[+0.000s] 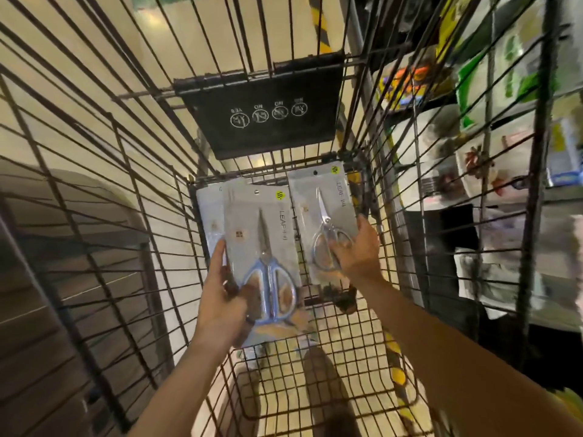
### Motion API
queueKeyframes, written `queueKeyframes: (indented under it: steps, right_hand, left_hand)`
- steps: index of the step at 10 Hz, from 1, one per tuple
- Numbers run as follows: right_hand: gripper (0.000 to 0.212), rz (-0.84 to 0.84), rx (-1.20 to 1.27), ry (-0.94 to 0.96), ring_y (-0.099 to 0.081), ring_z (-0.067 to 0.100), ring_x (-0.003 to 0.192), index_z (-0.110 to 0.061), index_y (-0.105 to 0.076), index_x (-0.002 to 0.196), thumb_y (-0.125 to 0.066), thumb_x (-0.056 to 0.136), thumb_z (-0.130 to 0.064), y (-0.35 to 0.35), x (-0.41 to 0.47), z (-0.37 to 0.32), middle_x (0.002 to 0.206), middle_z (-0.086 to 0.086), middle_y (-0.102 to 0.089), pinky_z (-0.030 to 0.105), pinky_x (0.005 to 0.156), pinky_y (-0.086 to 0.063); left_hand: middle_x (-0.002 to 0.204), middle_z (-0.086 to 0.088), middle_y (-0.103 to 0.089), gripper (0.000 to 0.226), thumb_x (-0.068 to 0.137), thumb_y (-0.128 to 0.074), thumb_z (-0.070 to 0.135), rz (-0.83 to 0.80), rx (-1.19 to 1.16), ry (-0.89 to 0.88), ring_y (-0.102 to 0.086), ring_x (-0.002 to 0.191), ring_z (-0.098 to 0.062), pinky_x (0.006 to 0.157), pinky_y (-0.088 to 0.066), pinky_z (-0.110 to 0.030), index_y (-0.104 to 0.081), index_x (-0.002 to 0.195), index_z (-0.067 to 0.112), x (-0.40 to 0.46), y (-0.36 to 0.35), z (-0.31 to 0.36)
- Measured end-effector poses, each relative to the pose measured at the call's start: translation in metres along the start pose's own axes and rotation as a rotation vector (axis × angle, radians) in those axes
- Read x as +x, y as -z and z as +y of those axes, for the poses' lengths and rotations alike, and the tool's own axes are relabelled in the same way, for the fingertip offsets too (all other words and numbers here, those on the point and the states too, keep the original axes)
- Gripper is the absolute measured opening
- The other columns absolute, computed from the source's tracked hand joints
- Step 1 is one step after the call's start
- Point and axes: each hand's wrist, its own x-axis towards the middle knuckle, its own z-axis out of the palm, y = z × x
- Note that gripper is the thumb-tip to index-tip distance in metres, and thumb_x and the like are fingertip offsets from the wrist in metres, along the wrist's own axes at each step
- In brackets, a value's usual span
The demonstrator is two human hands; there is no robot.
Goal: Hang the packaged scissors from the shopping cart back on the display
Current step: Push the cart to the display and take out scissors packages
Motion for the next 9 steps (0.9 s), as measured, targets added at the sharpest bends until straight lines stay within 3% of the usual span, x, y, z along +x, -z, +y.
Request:
queueKeyframes:
  steps: [1, 2, 3, 4, 5, 6, 7, 8, 9]
  right_hand:
    - [0.100, 0.035, -0.073, -0.012, -0.054, 0.025, 0.123, -0.019, -0.042, 0.144, -0.068, 0.069, -0.079, -0.020, 0.025, 0.032, 0.136, 0.007, -0.053, 0.050, 0.096, -0.055]
    - [0.092, 0.063, -0.223, 0.025, -0.044, 0.031, 0.129, -0.017, -0.041, 0.145, -0.071, 0.070, -0.061, -0.028, 0.019, 0.028, 0.141, 0.008, -0.050, 0.054, 0.098, -0.051]
    - [0.090, 0.151, -0.191, -0.011, -0.040, 0.030, 0.129, -0.017, -0.040, 0.147, -0.083, 0.071, -0.041, -0.025, 0.007, 0.009, 0.140, 0.009, -0.049, 0.054, 0.096, -0.052]
    - [0.108, 0.169, -0.099, -0.063, -0.043, 0.033, 0.128, -0.017, -0.032, 0.151, -0.093, 0.063, -0.031, -0.020, 0.000, 0.007, 0.138, 0.013, -0.047, 0.054, 0.097, -0.052]
    - [0.099, 0.009, 0.102, -0.128, -0.061, 0.030, 0.114, -0.025, -0.024, 0.151, -0.085, 0.075, -0.011, -0.006, -0.018, 0.020, 0.131, 0.003, -0.057, 0.046, 0.088, -0.058]
    - [0.084, -0.049, 0.072, -0.096, -0.063, 0.034, 0.109, -0.023, -0.028, 0.152, -0.075, 0.085, -0.008, -0.001, -0.033, 0.026, 0.129, 0.007, -0.058, 0.036, 0.075, -0.060]
    - [0.070, -0.122, 0.105, -0.167, -0.063, 0.023, 0.107, -0.021, -0.026, 0.155, -0.065, 0.097, -0.018, 0.009, -0.060, 0.024, 0.127, 0.003, -0.056, 0.010, 0.072, -0.051]
    - [0.072, -0.202, 0.218, -0.033, -0.070, -0.002, 0.078, -0.027, -0.039, 0.148, -0.068, 0.088, -0.051, 0.027, -0.094, 0.016, 0.113, 0.000, -0.067, 0.028, 0.076, -0.061]
    - [0.056, -0.132, 0.215, -0.124, -0.049, -0.034, 0.075, -0.060, -0.021, 0.143, -0.051, 0.103, -0.036, 0.071, -0.157, -0.045, 0.110, -0.016, -0.056, 0.010, 0.078, -0.044]
  left_hand:
    - [0.120, 0.016, -0.066, 0.079, 0.092, -0.053, -0.018, 0.025, 0.009, -0.020, -0.069, 0.104, 0.001, 0.081, -0.060, -0.024, -0.033, 0.151, 0.030, 0.000, 0.000, 0.001]
    - [0.114, 0.020, -0.067, 0.076, 0.090, -0.050, -0.021, 0.025, -0.023, -0.049, -0.069, 0.092, 0.009, 0.068, -0.056, -0.013, -0.035, 0.141, 0.033, -0.002, -0.007, 0.006]
    - [0.104, 0.017, -0.071, 0.071, 0.089, -0.051, -0.022, 0.016, -0.016, -0.080, -0.069, 0.087, 0.010, 0.063, -0.055, -0.011, -0.041, 0.129, 0.037, -0.004, -0.011, 0.006]
    - [0.103, 0.023, -0.074, 0.071, 0.090, -0.055, -0.017, 0.011, 0.012, -0.095, -0.071, 0.096, 0.004, 0.070, -0.060, -0.018, -0.042, 0.130, 0.040, -0.004, -0.009, 0.006]
    - [0.130, 0.007, -0.066, 0.077, 0.091, -0.059, -0.013, 0.021, -0.008, -0.036, -0.067, 0.114, -0.007, 0.083, -0.060, -0.024, -0.036, 0.145, 0.036, -0.001, -0.002, 0.002]
    - [0.140, 0.005, -0.061, 0.081, 0.093, -0.058, -0.012, -0.002, 0.046, -0.047, -0.062, 0.123, -0.011, 0.097, -0.054, -0.037, -0.029, 0.154, 0.034, -0.002, 0.002, 0.004]
    - [0.142, 0.009, -0.058, 0.084, 0.091, -0.060, -0.012, -0.019, 0.109, -0.055, -0.058, 0.129, -0.014, 0.103, -0.051, -0.052, -0.030, 0.155, 0.033, -0.012, 0.011, 0.012]
    - [0.143, 0.004, -0.058, 0.081, 0.089, -0.066, -0.009, -0.010, 0.152, -0.121, -0.056, 0.131, -0.020, 0.106, -0.047, -0.058, -0.039, 0.148, 0.039, -0.032, 0.019, 0.033]
    - [0.142, 0.001, -0.059, 0.079, 0.086, -0.068, -0.006, -0.088, 0.164, -0.189, -0.057, 0.130, -0.025, 0.106, -0.046, -0.059, -0.045, 0.142, 0.046, -0.069, 0.031, 0.062]
